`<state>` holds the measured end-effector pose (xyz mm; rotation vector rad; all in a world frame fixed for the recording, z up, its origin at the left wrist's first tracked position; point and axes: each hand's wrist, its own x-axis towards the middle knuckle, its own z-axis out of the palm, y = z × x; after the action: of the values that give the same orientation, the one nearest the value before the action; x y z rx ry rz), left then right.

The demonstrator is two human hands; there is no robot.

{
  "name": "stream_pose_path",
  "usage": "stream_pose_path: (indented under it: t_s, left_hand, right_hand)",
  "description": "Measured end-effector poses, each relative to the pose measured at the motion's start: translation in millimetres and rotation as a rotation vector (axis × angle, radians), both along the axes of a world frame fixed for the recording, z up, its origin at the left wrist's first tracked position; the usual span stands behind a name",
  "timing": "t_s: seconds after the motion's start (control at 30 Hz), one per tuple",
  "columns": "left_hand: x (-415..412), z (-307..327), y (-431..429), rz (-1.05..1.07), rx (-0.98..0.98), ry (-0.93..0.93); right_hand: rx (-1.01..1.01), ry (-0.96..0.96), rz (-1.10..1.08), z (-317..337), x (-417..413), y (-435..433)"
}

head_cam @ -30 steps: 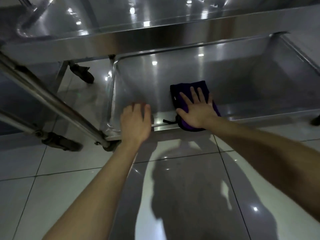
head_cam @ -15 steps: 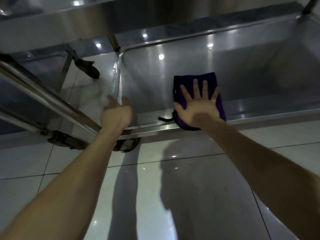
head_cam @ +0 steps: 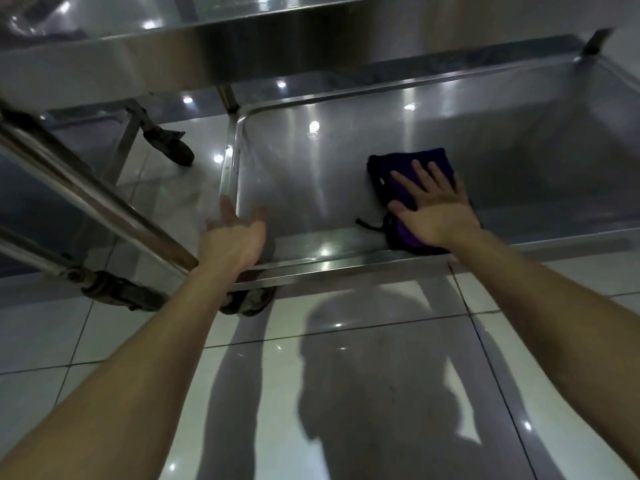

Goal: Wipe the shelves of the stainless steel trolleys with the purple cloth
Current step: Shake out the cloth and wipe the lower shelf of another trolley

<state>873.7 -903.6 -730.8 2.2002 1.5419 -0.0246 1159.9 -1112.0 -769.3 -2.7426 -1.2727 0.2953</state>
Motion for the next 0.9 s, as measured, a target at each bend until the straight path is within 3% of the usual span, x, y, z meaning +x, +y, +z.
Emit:
stream_pose_path:
  t_s: [0.13,0.27,0.4,0.53,0.7,0.9]
  left_hand:
    - [-1.5,2.6,-8.9,-0.005,0.034,-0.062]
    - [-5.0,4.6,-6.0,-0.084,-0.090,0.024]
    - [-9.3,4.5,2.0,-0.184,-0.214,0.138]
    - [-12.2,5.2,5.5,-0.236,-0.212,0.188]
    - [-13.1,5.7,10.1,-0.245,-0.183,0.210]
    - [-16.4,7.7,6.1,-0.217,-0.141,0.178]
  right_hand:
    - [-0.034,-0.004,-0.073,1.3,35.6,15.8]
    - [-0.018,0.018,-0.065,9.2,45.2,84.3]
    - [-0.070,0.032,0.087,22.6,33.5,165.3]
    - [-0.050,0.038,0.251,22.3,-9.2,206.1]
    - [-0.007,0.058,0.375,19.0,-47.9,179.4]
    - [0.031,0.076,0.421,3.9,-58.9,80.6]
